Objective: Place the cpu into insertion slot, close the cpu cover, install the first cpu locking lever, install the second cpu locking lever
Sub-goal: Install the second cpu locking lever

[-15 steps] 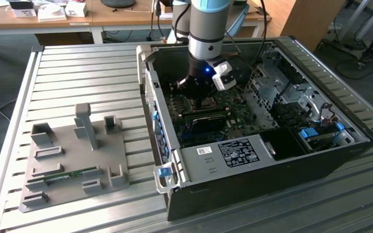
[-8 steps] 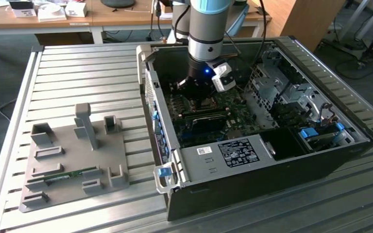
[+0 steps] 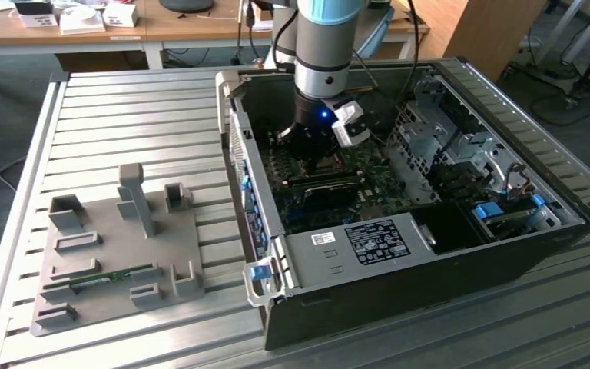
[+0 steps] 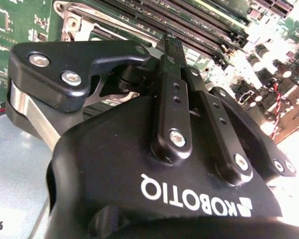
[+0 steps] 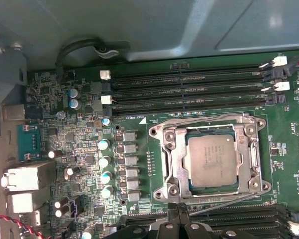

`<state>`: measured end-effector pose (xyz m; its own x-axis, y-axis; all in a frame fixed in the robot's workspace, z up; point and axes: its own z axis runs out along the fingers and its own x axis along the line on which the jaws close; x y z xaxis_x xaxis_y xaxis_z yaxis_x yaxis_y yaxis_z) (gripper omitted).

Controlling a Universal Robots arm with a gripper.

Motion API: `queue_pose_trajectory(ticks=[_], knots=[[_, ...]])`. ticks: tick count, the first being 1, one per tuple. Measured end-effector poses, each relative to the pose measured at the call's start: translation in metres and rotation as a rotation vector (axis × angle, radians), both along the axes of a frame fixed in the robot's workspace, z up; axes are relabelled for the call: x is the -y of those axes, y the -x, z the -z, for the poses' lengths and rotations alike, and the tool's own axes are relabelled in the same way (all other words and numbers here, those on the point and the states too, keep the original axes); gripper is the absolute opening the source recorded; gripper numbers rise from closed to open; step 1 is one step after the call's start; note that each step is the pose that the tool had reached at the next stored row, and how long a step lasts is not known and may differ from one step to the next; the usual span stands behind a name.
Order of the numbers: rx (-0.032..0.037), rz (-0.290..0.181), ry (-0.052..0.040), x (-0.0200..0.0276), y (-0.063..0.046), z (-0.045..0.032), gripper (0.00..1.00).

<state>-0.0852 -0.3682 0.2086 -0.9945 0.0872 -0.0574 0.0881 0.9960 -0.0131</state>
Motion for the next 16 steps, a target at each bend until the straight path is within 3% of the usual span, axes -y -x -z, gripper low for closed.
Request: queue_pose_trajectory(ticks=[16], knots=[[0.0002,-0.061,0.0001,0.0,0.0037,0.0013,0.11]])
